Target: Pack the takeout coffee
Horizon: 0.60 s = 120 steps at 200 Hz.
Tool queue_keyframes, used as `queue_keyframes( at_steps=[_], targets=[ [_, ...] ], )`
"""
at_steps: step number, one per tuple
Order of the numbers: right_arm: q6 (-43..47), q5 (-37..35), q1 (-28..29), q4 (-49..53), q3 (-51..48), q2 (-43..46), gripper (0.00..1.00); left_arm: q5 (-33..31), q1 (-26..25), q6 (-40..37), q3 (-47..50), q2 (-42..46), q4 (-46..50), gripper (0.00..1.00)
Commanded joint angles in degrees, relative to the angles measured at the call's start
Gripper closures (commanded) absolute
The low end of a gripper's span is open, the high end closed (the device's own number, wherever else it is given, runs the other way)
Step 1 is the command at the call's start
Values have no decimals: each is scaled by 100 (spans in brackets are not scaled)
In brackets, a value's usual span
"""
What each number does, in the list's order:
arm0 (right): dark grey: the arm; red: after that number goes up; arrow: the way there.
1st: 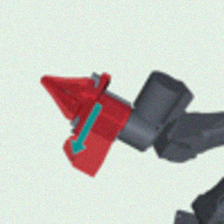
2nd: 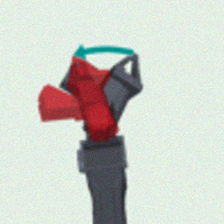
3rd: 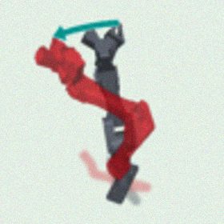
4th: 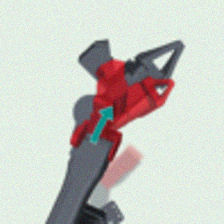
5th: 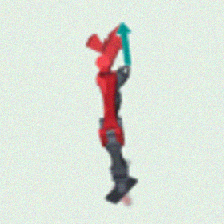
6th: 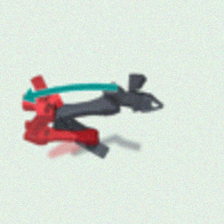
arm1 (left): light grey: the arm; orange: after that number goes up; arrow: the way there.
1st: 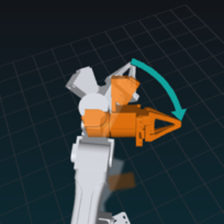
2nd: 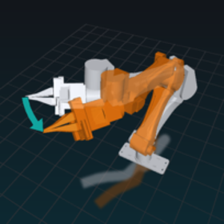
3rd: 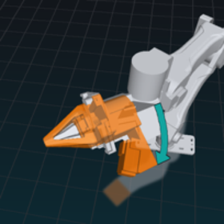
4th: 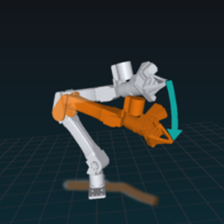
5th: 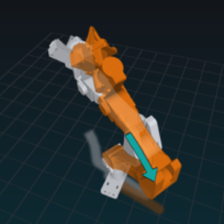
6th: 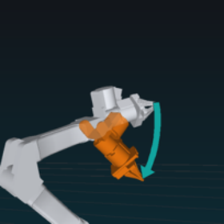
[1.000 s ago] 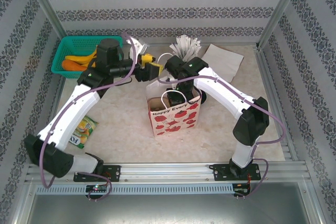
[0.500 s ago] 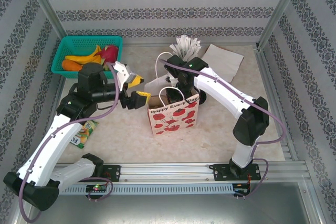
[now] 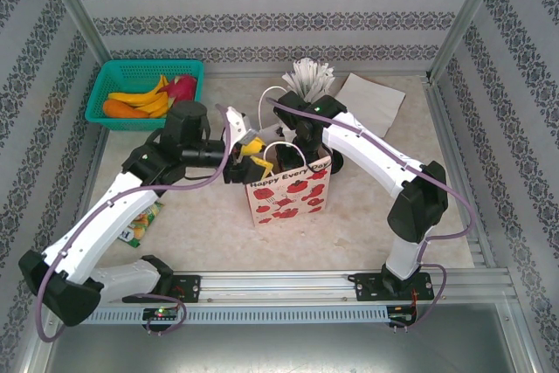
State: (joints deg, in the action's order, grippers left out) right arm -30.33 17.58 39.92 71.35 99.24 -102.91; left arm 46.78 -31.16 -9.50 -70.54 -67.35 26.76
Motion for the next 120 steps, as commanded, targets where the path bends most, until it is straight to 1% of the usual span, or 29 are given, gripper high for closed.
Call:
queue_keyframes(
  at_steps=[1,3,4,5,8,30,65,120],
  targets=[
    [-203,-18,62,54,85,53,100,581,-262,-716,-523,-195,224,89],
    [-220,-1,60,48,86,52,100,607,-284,-772,-557,-216,304,91],
    [-220,-1,60,48,86,52,100,614,-298,-794,-575,-221,304,95],
    [-224,4,60,47,91,52,100,622,-309,-823,-588,-232,376,95],
    [-247,35,68,31,94,45,100,654,-344,-905,-628,-248,433,100],
    [-376,226,88,-25,104,-25,100,929,-558,-1419,-885,-389,1070,100],
    [-457,464,65,145,204,-207,100,1044,-763,-2111,-1286,-585,1919,100],
    [-596,338,69,507,452,-580,100,1468,-966,-2907,-1763,-1008,2517,100]
  ],
)
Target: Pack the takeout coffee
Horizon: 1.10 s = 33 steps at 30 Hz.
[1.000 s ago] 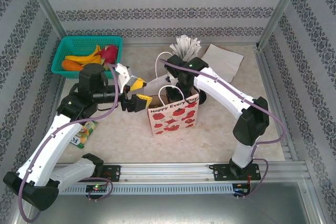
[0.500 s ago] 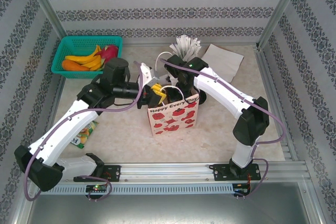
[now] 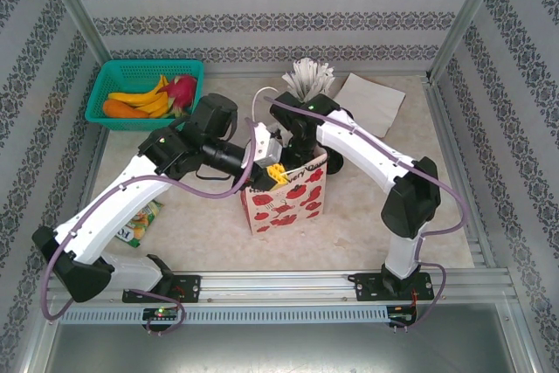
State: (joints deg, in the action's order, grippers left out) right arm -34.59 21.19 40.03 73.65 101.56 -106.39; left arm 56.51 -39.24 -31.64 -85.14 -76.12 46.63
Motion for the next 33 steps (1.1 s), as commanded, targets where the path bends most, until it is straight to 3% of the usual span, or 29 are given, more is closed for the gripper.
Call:
queue_keyframes(
  at_steps=[1,6,13,20,26,29,33],
  targets=[
    [-170,-23,58,278,220,-233,100,503,-160,-698,-306,-140,531,100],
    [-244,-107,80,320,274,-420,100,551,-189,-854,-147,21,300,100],
    [-369,-141,94,-165,-162,-119,100,100,-180,-452,304,351,-469,96],
    [306,-354,240,-132,-308,-113,100,-6,-19,-103,481,433,-810,91],
    [524,-669,282,-536,-671,86,100,-263,243,306,583,446,-1096,69],
    [576,-665,296,-723,-808,145,100,44,628,717,789,612,-1547,62],
    [654,-678,296,-838,-865,127,100,404,1148,1296,1271,953,-2347,44]
  ],
)
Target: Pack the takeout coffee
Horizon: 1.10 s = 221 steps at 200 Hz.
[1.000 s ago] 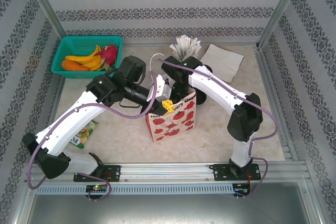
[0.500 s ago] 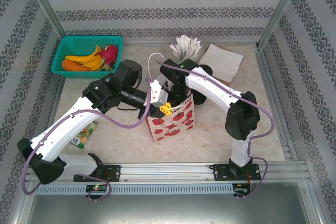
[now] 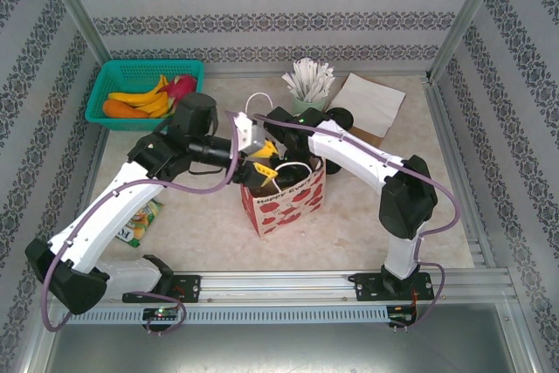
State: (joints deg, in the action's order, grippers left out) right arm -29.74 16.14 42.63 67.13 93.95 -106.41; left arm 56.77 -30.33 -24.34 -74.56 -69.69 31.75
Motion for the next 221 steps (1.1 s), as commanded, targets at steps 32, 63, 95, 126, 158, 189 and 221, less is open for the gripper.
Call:
queue_keyframes(
  at_steps=[32,63,95,126,158,189,221],
  targets=[
    [275,-136,30,-314,-158,105,100,-917,873,1756,748,559,-1786,27],
    [242,-124,1,-409,-171,94,100,-2632,1076,2680,852,328,-2083,24],
    [284,-54,0,-482,-175,120,100,-2536,1163,3112,646,-140,-2200,30],
    [301,-77,0,-543,-191,157,100,-2416,1170,3284,381,-518,-2240,53],
    [368,-157,0,-517,-232,178,100,-2540,1169,3436,196,-763,-2189,88],
    [610,-286,16,-358,-298,123,100,-2651,1180,3641,-193,-1043,-1841,100],
    [731,-485,61,-223,-277,-47,100,-2314,1171,3820,-472,-1303,-1687,100]
  ],
)
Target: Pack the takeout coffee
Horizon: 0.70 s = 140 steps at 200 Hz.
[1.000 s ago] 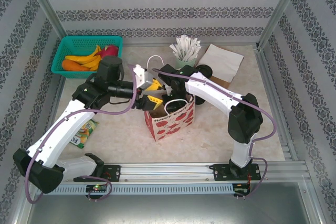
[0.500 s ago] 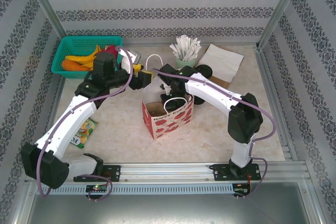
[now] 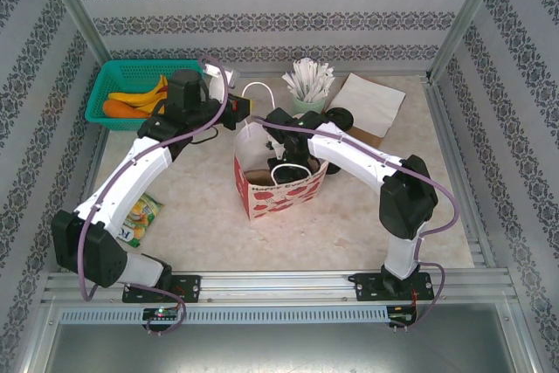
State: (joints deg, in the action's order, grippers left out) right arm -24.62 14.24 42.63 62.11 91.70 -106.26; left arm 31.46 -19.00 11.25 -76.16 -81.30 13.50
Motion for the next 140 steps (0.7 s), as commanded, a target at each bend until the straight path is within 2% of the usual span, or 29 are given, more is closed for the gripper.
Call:
queue_keyframes(
  at_steps=[1,93,140],
  targets=[
    [216,-306,61,278,-49,-66,100,227,38,267,-317,-146,137,100],
    [-334,-517,19,-172,-90,-343,100,354,45,531,-515,-284,598,100],
    [-402,-554,21,-280,-320,-492,94,257,50,598,-514,-280,576,100]
  ],
)
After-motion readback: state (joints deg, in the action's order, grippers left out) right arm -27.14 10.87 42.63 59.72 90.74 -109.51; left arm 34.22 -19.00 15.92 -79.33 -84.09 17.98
